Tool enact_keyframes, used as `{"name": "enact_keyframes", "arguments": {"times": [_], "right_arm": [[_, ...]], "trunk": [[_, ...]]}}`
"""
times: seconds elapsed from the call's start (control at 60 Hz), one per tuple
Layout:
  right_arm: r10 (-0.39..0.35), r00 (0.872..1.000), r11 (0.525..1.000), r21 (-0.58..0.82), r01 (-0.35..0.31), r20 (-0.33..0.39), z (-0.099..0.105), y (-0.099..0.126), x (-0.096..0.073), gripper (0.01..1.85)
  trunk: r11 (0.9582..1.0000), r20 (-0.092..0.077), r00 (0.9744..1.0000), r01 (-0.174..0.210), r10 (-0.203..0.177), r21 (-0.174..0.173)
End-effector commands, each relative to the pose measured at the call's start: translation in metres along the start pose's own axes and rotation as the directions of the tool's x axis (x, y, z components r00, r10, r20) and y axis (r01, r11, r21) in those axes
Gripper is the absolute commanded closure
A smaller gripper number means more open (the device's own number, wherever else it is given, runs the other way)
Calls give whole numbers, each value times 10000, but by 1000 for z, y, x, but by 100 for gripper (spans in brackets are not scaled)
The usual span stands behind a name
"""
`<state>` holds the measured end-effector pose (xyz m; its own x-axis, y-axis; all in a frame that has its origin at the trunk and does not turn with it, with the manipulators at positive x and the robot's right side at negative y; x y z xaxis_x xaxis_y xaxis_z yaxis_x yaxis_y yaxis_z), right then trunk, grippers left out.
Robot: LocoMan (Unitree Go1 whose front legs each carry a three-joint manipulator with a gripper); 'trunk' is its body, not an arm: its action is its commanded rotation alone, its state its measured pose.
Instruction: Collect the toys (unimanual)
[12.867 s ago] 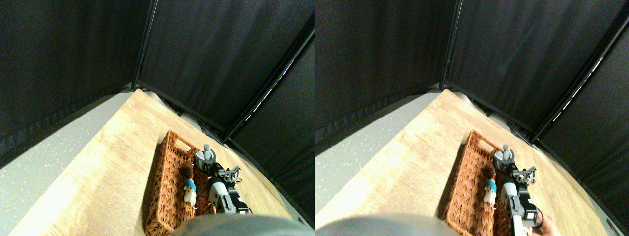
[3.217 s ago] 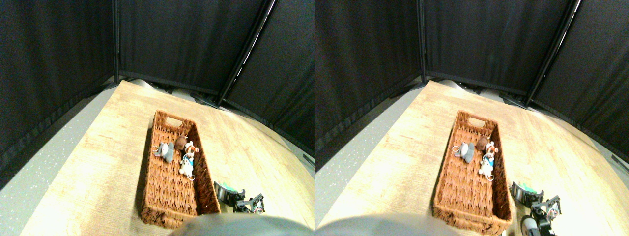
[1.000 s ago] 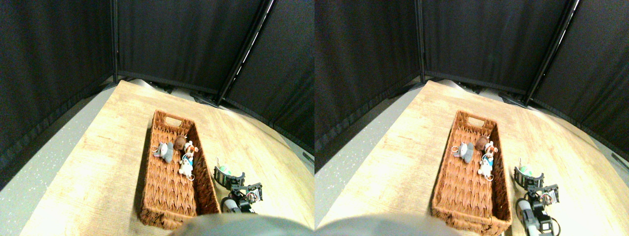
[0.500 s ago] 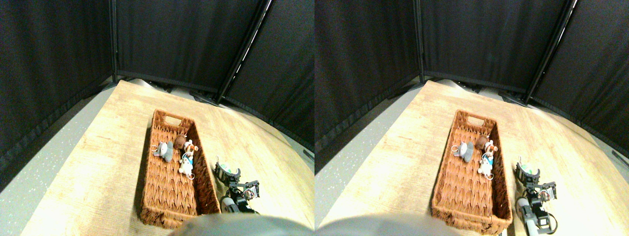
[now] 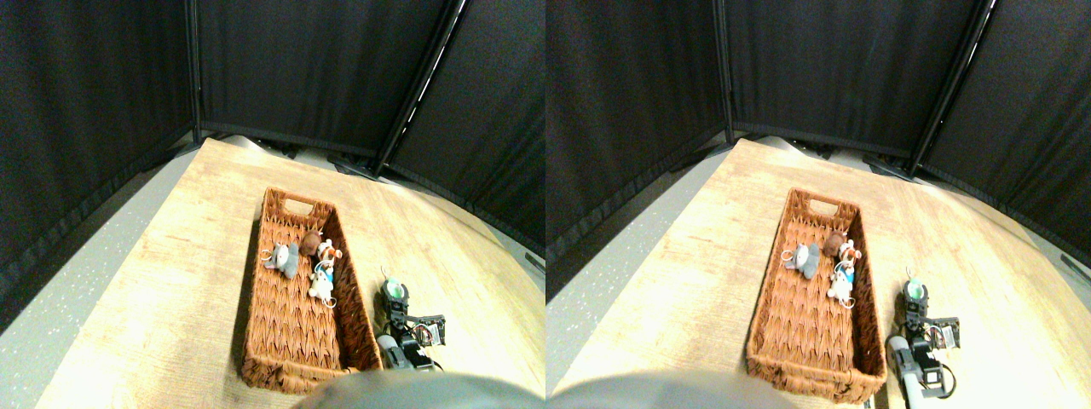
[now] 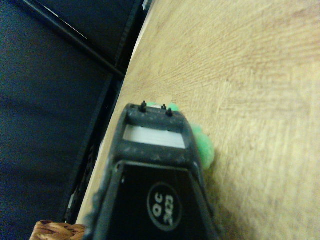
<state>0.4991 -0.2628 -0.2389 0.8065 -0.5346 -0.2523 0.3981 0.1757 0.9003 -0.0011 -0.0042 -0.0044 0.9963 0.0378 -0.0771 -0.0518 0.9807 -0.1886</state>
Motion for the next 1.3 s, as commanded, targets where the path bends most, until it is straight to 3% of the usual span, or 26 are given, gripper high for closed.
{"name": "enact_keyframes", "arguments": {"times": [0.017,0.117,0.25,0.333,0.467,0.5,0.517,0.533,0.55,0.567,0.683,0.767,0.833,0.867,0.917,0.983,1.1,1.133,1.167,1.2,1.283,1.3], "right_arm": [[190,9996,9986,496,-178,-231,-1,6,-1,153],[415,9988,9984,384,-405,-275,2,12,-3,160],[925,9941,9956,-125,-933,-563,5,26,-8,154],[1535,9776,9818,-895,-1674,-1443,8,43,-11,156],[1764,9678,9729,-1178,-1991,-1795,8,61,-15,155],[2041,9553,9643,-1242,-2338,-2141,6,72,-16,154],[2041,9553,9643,-1242,-2338,-2141,6,72,-16,154],[2238,9419,9575,-1237,-2604,-2506,4,79,-17,153],[2238,9419,9575,-1237,-2604,-2506,4,79,-17,153],[2389,9341,9525,-1230,-2785,-2652,2,82,-18,154],[2246,9246,9362,-1950,-2923,-3075,-8,101,-26,158],[2373,9031,9258,-1984,-3219,-3580,-15,110,-31,158],[2407,8980,9086,-2400,-3419,-3682,-20,116,-37,162],[2572,8717,8896,-2500,-3822,-4172,-24,118,-38,162],[2602,8550,8910,-2297,-3917,-4486,-29,122,-41,160],[2462,8583,8892,-2474,-3848,-4502,-34,126,-45,162],[2468,8450,8806,-2543,-3999,-4744,-41,133,-51,159],[2551,8364,8823,-2371,-4066,-4851,-42,134,-49,158],[2559,8377,8866,-2282,-4023,-4824,-42,133,-47,159],[2508,8514,9012,-2102,-3791,-4606,-40,129,-43,159],[2627,8640,8850,-2494,-3931,-4296,-35,121,-39,159],[2592,8716,8882,-2517,-3843,-4160,-34,119,-39,161]], "trunk": [[9999,-17,10000,-14,14,-140],[9999,-21,10000,5,-6,-139],[9999,33,10000,23,-22,-171],[9998,53,10000,39,-38,-174],[9997,96,9999,82,-80,-233],[9996,86,9999,83,-81,-265],[9996,86,9999,83,-81,-265],[9996,79,9999,79,-76,-278],[9996,79,9999,79,-76,-278],[9995,81,9999,66,-63,-305],[9991,160,9999,-12,19,-433],[9982,204,9997,-117,129,-583],[9973,226,9996,-179,196,-709],[9970,241,9995,-208,227,-742],[9961,292,9991,-284,309,-833],[9950,330,9988,-319,352,-949],[9933,269,9984,-460,491,-1061],[9932,316,9980,-513,548,-1047],[9933,357,9978,-512,552,-1033],[9933,358,9979,-503,543,-1039],[9946,323,9982,-464,496,-932],[9951,330,9983,-446,476,-877]]}}
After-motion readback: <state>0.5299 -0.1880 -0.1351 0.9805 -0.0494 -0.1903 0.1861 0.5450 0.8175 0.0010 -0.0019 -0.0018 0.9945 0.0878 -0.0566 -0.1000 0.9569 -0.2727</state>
